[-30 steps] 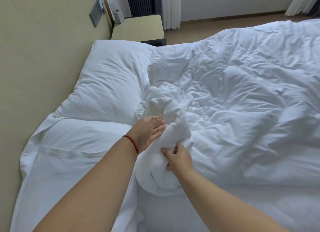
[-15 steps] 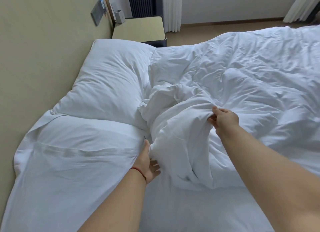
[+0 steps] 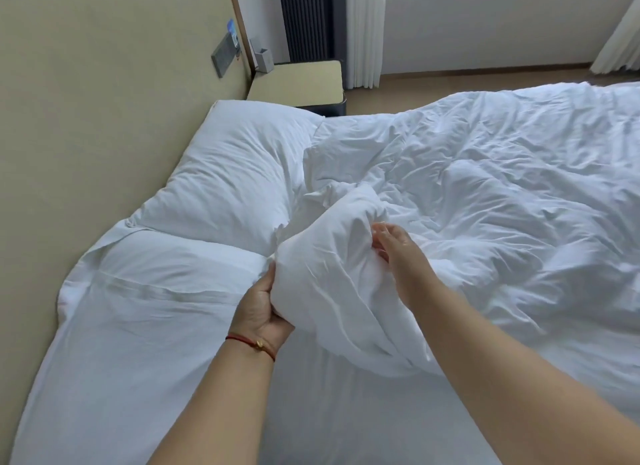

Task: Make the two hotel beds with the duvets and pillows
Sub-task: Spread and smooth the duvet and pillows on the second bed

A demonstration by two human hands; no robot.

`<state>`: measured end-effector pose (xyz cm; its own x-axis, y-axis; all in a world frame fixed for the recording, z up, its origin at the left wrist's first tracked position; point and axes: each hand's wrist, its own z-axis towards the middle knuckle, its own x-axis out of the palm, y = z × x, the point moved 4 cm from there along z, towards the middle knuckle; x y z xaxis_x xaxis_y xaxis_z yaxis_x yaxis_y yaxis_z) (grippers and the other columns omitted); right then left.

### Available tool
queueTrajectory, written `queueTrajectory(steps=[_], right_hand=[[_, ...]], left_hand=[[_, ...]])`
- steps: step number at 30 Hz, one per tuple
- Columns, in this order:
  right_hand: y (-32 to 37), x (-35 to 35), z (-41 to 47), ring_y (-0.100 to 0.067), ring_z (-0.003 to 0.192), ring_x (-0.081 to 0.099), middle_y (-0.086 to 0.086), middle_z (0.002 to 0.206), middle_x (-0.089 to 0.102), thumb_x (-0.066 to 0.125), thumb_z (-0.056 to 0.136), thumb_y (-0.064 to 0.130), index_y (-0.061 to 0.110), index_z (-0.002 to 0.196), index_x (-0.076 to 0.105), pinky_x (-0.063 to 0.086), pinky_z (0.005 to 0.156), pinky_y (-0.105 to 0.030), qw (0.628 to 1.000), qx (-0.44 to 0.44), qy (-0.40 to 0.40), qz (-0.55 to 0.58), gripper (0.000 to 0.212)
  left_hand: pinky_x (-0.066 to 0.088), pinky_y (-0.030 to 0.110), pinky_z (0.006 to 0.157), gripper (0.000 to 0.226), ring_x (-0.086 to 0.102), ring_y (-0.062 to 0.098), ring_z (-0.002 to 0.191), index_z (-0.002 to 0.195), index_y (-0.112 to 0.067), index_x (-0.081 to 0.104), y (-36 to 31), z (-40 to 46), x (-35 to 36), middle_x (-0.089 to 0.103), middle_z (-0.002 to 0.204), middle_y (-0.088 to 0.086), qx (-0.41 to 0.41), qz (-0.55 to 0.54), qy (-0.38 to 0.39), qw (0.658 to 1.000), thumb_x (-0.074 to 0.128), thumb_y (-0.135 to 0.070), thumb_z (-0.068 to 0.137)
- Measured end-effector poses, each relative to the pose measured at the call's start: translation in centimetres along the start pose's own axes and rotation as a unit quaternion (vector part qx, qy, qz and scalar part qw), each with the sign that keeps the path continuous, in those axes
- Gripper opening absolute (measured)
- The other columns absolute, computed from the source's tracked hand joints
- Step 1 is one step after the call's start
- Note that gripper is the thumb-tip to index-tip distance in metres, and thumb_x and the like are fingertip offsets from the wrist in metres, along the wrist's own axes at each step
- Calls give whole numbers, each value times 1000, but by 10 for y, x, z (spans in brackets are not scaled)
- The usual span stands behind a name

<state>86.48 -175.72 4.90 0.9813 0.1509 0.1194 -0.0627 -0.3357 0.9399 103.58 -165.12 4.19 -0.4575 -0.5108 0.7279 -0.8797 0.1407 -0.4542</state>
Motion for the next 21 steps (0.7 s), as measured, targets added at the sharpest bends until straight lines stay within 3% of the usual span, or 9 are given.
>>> queueTrajectory(steps=[2,7,9,11,13,15,17,19,21], right_hand=[[10,11,-15,-10,97,55,7,100,61,50,97,37,25,109,60,41,90,-24,998,-19,48,-47,19],[25,30,-66,-6,101,56,9,109,61,43,100,37,28,109,56,43,86,-15,980,-31,179,-82,19],[16,27,-81,-12,109,56,8,114,63,44,91,55,38,97,60,43,99,-29,973,-28,189,-126,25],[6,18,-92,-18,106,57,5,104,65,45,88,58,37,88,63,42,100,-36,978,-9,155,-136,28],[-6,2,-105,-21,90,59,1,85,62,47,95,44,23,86,65,44,88,-37,987,18,95,-132,29],[-26,-18,-116,-22,76,55,-3,77,58,44,97,38,6,93,64,43,73,-34,981,48,15,-186,38],[-53,-36,-129,-25,74,55,-7,81,59,44,96,41,3,103,62,45,71,-34,971,110,-57,-206,43],[-80,-45,-143,-31,76,57,-12,88,59,50,89,52,4,115,58,49,72,-37,962,229,-108,-102,55],[-102,-43,-156,-32,86,59,-16,100,56,54,81,66,9,123,50,52,76,-41,922,354,-112,105,71]], left_hand=[[60,36,72,29,71,20,91,117,-11,66,-9,-26,11,72,103,8,130,36,-3,991,50,-21,95],[50,53,96,55,62,30,114,130,-13,54,-8,-88,21,64,127,13,363,103,-123,918,67,6,79],[48,56,98,67,62,28,116,131,-16,49,-2,-107,23,62,128,8,421,121,-175,882,71,12,74],[48,54,99,78,60,23,117,135,-18,40,2,-126,25,58,128,1,450,172,-225,847,75,12,72],[44,46,106,88,51,16,126,141,-29,33,1,-145,25,48,136,-5,462,263,-271,803,77,5,73],[34,35,114,99,38,8,136,149,-36,20,-2,-161,29,33,152,-8,464,364,-291,753,76,-1,76],[29,30,116,102,29,6,141,153,-36,8,-3,-174,33,23,158,-12,460,426,-309,715,71,-1,80],[28,29,116,102,26,9,143,153,-39,3,-3,-186,34,17,159,-15,454,458,-334,687,66,-1,83],[27,23,113,102,24,8,143,153,-40,2,-4,-200,29,14,159,-17,458,451,-355,679,63,2,83]])
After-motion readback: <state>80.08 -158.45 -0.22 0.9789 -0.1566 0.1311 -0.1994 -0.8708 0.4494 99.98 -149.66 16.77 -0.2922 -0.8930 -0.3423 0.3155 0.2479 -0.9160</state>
